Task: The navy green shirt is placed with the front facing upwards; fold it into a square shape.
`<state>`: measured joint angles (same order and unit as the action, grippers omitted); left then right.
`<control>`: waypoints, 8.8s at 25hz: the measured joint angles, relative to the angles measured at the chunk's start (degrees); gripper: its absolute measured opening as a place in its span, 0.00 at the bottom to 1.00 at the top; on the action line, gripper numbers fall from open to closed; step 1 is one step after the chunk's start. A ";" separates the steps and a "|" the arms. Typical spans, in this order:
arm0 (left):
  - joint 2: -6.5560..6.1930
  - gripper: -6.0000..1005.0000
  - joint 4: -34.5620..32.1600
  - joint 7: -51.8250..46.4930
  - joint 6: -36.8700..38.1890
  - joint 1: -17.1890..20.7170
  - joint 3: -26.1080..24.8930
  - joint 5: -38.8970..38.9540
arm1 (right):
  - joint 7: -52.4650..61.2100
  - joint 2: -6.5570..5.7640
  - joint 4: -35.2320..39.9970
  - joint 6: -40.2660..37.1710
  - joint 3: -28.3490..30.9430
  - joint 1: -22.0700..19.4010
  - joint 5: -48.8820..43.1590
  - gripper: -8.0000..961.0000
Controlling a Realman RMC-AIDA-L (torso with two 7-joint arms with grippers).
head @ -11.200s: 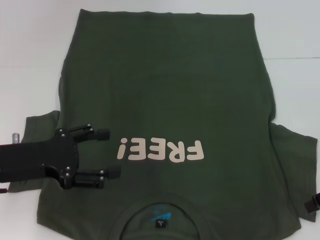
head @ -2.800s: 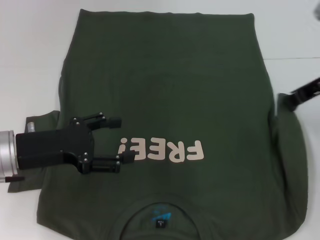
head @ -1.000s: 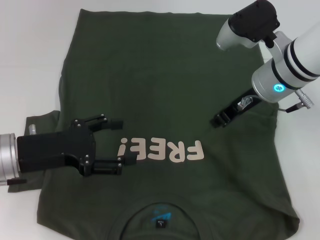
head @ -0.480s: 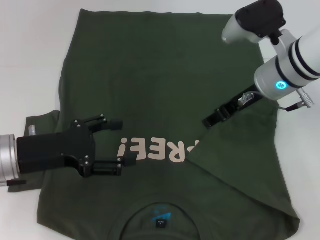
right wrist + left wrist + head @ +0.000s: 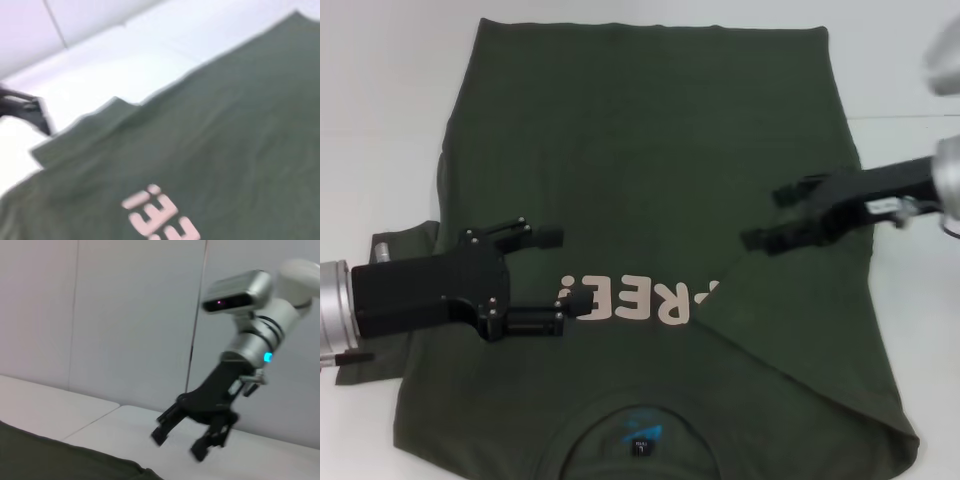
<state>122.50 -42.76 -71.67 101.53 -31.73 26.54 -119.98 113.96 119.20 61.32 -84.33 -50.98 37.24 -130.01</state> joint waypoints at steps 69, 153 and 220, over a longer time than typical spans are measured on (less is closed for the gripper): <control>-0.12 0.93 -28.15 -74.70 -5.93 3.66 0.00 -33.11 | -45.19 0.53 -13.63 -20.89 11.27 -10.80 14.09 0.97; -0.60 0.93 -20.23 -75.95 -14.20 1.85 0.59 -39.01 | -42.85 0.68 -15.18 -19.62 10.90 -9.45 14.42 0.96; -1.43 0.18 -12.01 -75.65 -18.97 -3.87 2.92 -39.02 | -41.59 0.59 -15.18 -19.57 10.92 -10.17 14.29 0.95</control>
<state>121.07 -54.77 -147.32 82.56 -35.61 29.46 -159.01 72.37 119.79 46.14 -103.90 -40.06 27.07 -115.72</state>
